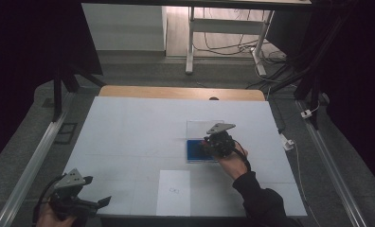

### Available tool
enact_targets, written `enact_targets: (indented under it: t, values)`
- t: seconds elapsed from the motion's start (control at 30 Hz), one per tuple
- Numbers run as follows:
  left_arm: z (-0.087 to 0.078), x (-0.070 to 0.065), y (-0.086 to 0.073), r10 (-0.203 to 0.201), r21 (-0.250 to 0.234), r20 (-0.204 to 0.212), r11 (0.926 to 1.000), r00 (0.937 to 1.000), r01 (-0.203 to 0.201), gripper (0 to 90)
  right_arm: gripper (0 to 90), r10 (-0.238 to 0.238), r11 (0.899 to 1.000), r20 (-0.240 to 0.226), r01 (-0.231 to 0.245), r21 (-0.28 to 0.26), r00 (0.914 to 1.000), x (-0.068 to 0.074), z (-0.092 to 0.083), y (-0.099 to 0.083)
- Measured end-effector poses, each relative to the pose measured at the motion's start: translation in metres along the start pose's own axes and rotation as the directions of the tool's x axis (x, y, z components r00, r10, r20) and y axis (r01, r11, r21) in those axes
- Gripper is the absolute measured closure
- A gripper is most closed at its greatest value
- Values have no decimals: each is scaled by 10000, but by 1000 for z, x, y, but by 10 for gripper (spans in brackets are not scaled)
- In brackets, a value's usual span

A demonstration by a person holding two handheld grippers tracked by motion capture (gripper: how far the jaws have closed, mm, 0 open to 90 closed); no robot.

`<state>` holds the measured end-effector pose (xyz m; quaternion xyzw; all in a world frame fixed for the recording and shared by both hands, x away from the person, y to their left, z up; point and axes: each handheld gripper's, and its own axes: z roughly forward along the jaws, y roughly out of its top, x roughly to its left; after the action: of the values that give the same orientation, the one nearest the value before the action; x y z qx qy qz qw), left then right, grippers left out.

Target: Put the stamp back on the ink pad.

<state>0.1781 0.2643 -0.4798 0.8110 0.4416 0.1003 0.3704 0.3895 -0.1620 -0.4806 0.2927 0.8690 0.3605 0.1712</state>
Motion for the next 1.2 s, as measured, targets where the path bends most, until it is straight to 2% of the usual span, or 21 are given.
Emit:
enact_targets:
  t: [0.17, 0.47, 0.63, 1.03, 1.2]
  values:
    - [0, 0, 0, -13, -6, 9, 10000, 10000, 13, 14, 491, 73, 9998, -107, -75, -185, 9999, 1, -7, 2]
    - [-1, 0, 0, -13, -38, -1, 10000, 10000, 13, 14, 298, 568, 9980, -582, -583, -247, 9967, 2, -14, -2]
    - [-1, 0, 0, -22, -49, 9, 10000, 10000, 22, 14, 194, 671, 9976, -538, -679, -137, 9963, 4, -20, -4]
    - [-1, 1, -1, -49, -79, 23, 10000, 10000, 49, 13, 89, 1186, 9927, -782, -1199, -121, 9899, 11, -33, -12]
    - [-1, 0, -1, -36, -84, 31, 10000, 10000, 37, 13, 53, 1182, 9930, -839, -1180, 80, 9894, 15, -40, -16]
